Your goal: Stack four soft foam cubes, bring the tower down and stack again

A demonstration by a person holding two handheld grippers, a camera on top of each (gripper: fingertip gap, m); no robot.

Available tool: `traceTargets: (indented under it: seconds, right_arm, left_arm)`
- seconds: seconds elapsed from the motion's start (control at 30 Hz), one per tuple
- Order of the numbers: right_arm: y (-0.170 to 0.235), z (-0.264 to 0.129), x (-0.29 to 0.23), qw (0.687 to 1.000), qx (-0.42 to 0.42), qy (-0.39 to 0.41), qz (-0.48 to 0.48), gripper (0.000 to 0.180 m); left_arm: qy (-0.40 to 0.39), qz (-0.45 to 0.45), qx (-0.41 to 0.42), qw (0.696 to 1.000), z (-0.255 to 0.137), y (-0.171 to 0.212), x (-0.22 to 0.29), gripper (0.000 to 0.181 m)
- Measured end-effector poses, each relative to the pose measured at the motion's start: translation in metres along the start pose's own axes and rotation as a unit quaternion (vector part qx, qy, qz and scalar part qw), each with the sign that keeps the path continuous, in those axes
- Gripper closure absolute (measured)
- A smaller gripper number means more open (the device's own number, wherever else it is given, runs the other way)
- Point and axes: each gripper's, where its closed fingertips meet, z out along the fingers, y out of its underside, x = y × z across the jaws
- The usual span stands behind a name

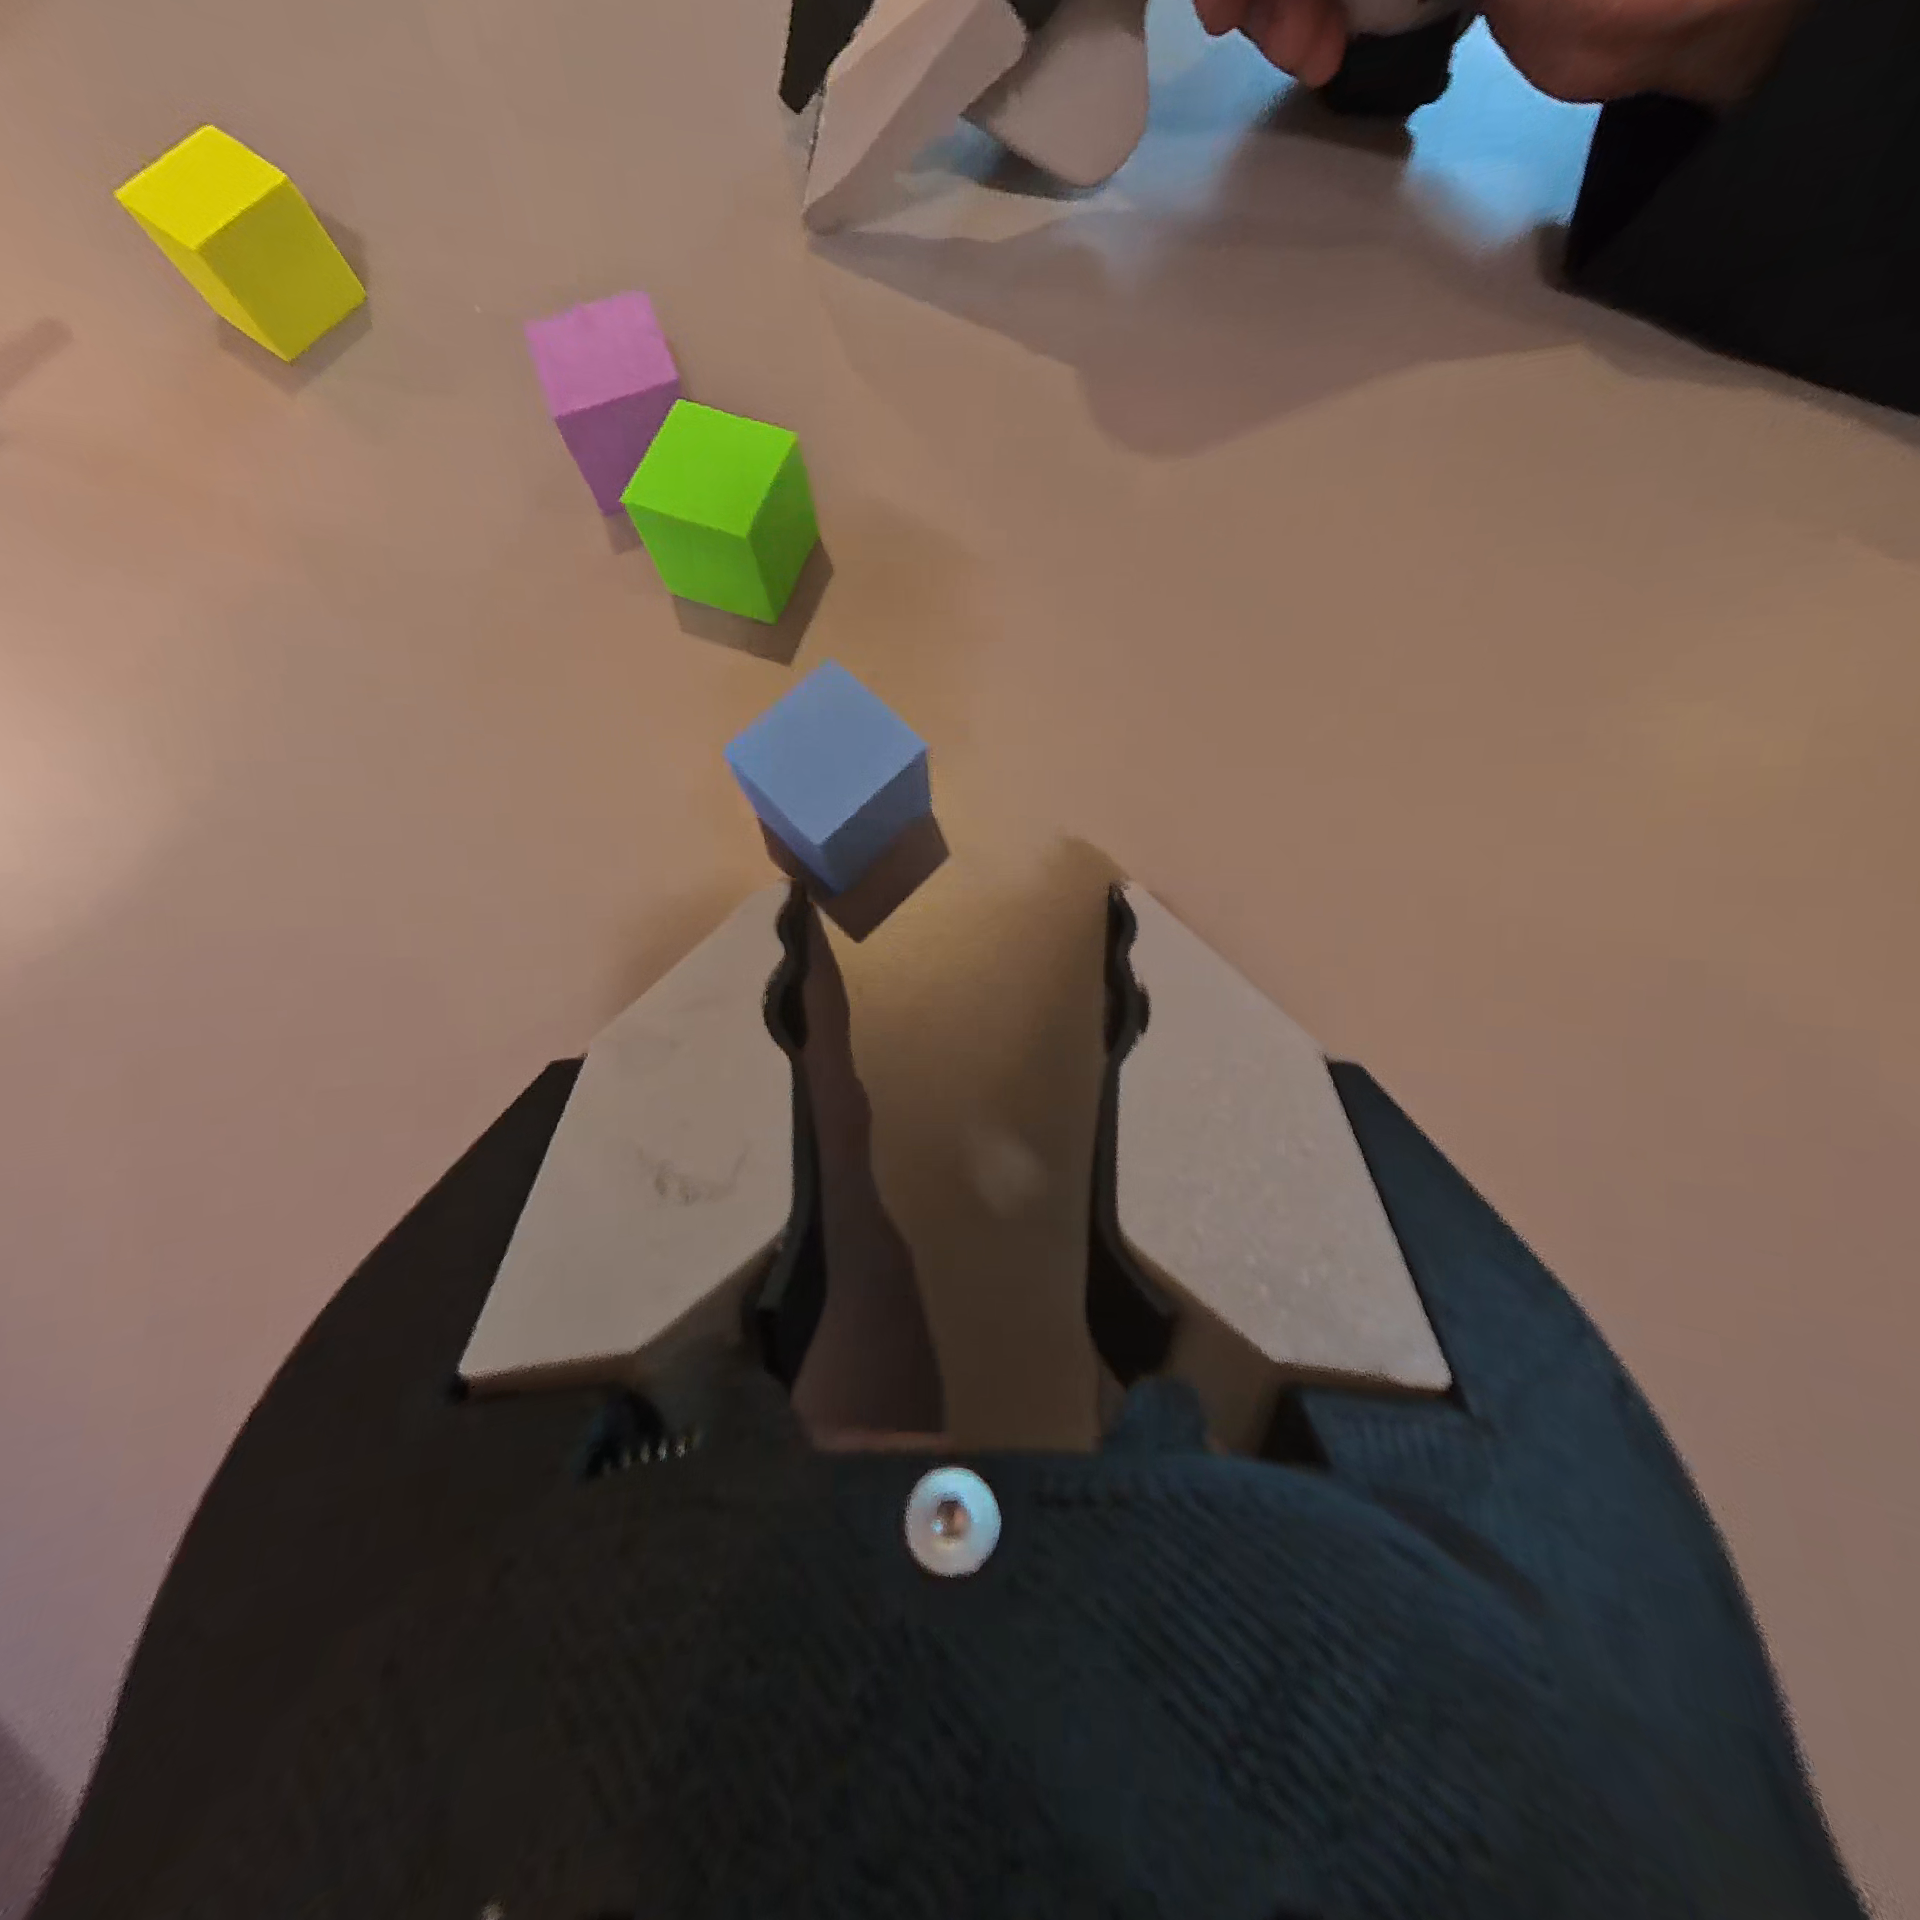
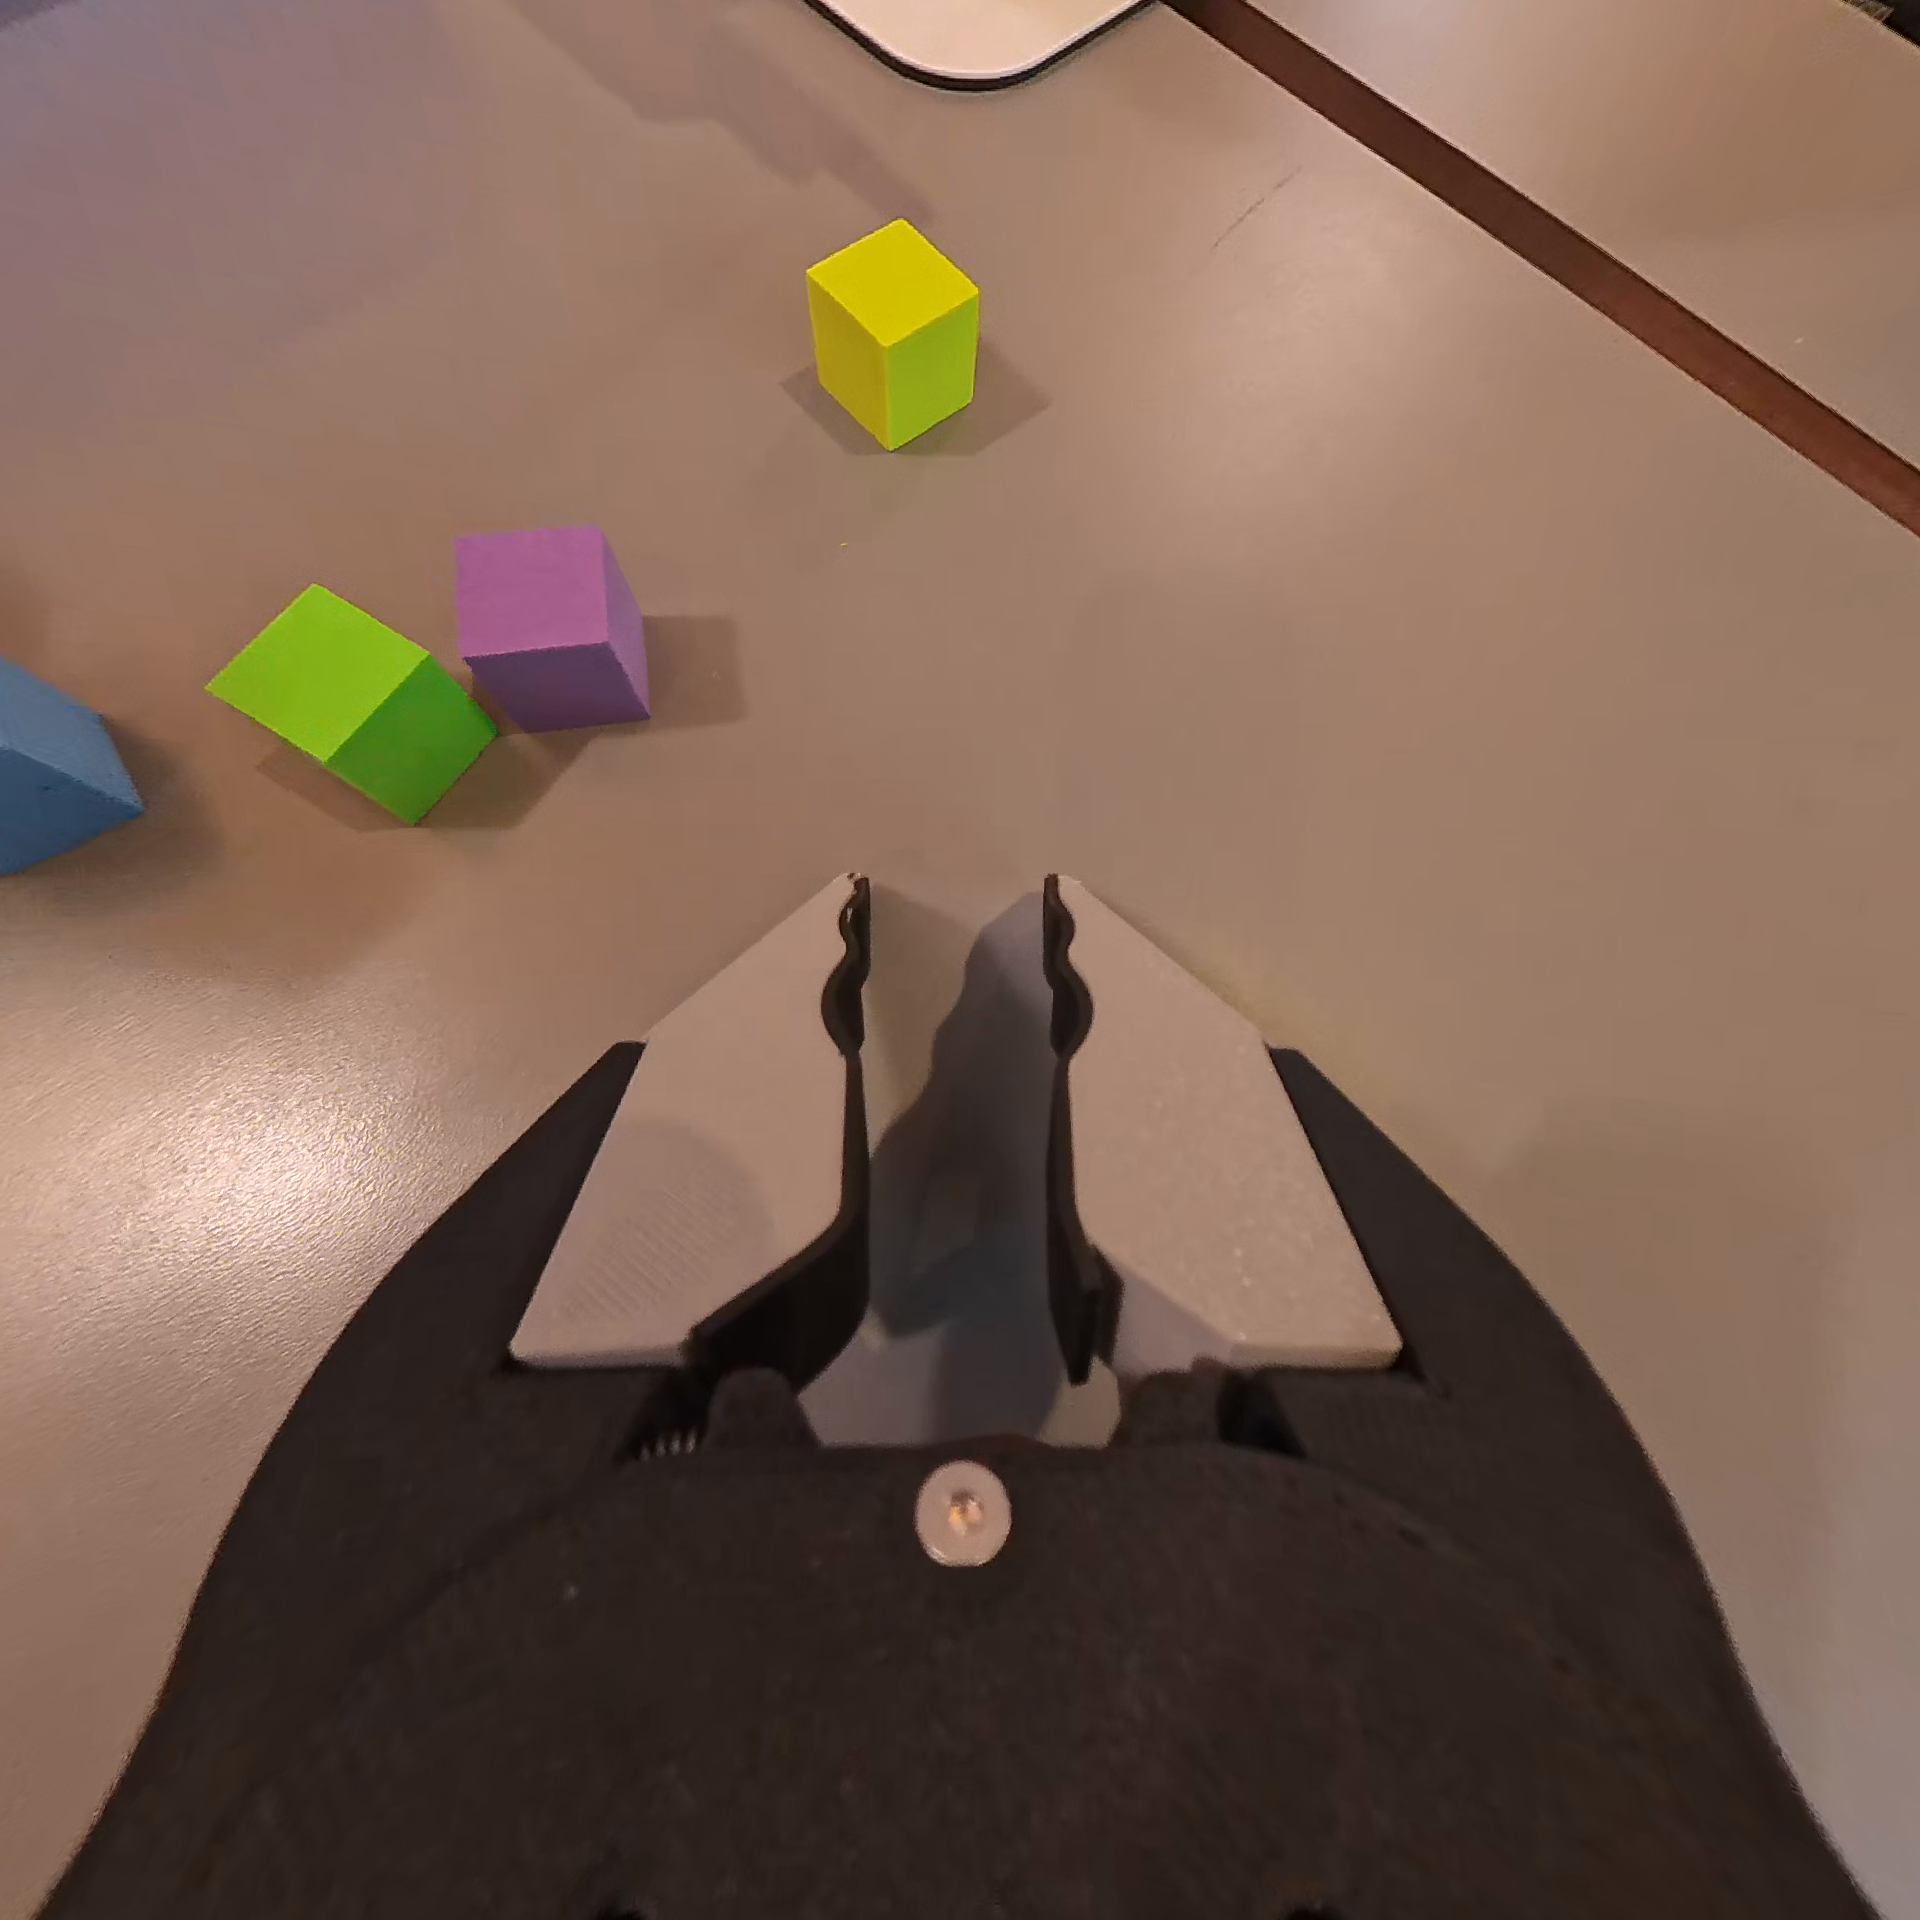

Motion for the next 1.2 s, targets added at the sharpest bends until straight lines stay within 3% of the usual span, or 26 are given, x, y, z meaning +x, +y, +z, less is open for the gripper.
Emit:
traceTargets:
  seconds: [0.13, 0.47, 0.7, 0.93, 1.2]
  right_arm:
    - [0.001, 0.001, -0.001, 1.0, -0.004, 0.001, -0.005, 0.149]
    - [0.0, 0.0, -0.001, 1.0, -0.001, -0.002, 0.001, 0.149]
    - [0.0, 0.002, -0.003, 1.0, -0.005, -0.004, -0.003, 0.149]
    - [0.0, 0.002, -0.005, 1.0, -0.004, -0.005, -0.006, 0.149]
    - [0.0, 0.003, -0.006, 1.0, -0.005, -0.014, 0.002, 0.15]
  left_arm:
    - [-0.002, 0.024, 0.004, 1.0, -0.001, -0.001, 0.004, 0.132]
    - [-0.004, 0.012, 0.004, 1.0, -0.008, 0.003, -0.008, 0.125]
    - [0.045, -0.057, 0.071, 0.995, -0.026, -0.041, -0.03, 0.125]
    - [0.069, -0.035, 0.025, 0.997, 0.002, -0.062, -0.054, 0.126]
    - [0.095, -0.021, -0.017, 0.995, 0.039, -0.059, -0.048, 0.126]
